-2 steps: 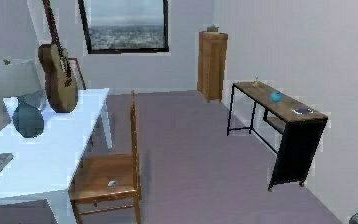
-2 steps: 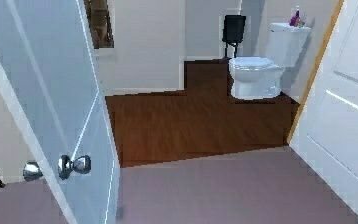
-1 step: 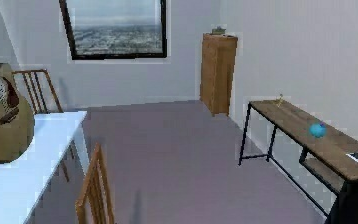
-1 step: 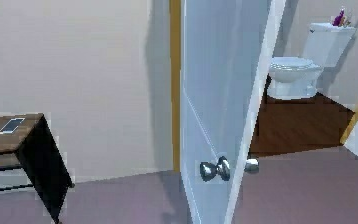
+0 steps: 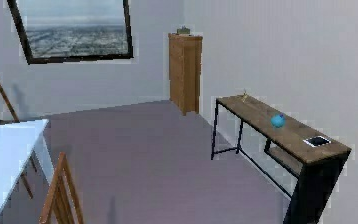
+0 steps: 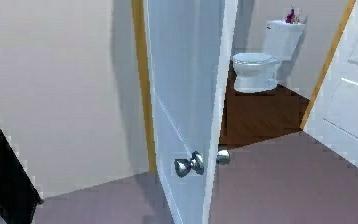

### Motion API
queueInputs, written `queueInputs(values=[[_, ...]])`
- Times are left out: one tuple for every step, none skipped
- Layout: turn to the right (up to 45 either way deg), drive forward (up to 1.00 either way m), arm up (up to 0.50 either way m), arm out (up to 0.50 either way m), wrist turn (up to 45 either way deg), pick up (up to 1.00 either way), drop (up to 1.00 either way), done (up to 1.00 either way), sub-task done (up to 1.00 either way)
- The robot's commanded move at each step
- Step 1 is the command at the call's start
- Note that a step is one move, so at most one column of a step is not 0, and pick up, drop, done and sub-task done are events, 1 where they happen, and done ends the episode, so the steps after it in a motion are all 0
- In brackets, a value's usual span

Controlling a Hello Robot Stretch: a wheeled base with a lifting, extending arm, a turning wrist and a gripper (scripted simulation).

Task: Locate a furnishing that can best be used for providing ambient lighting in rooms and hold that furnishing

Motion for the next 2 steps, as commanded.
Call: queueInputs(values=[[0.0,0.40,0.00,0.00,0.0,0.00,0.00,0.00,0.00],[-45.0,0.00,0.00,0.00,0.0,0.00,0.00,0.00,0.00]])
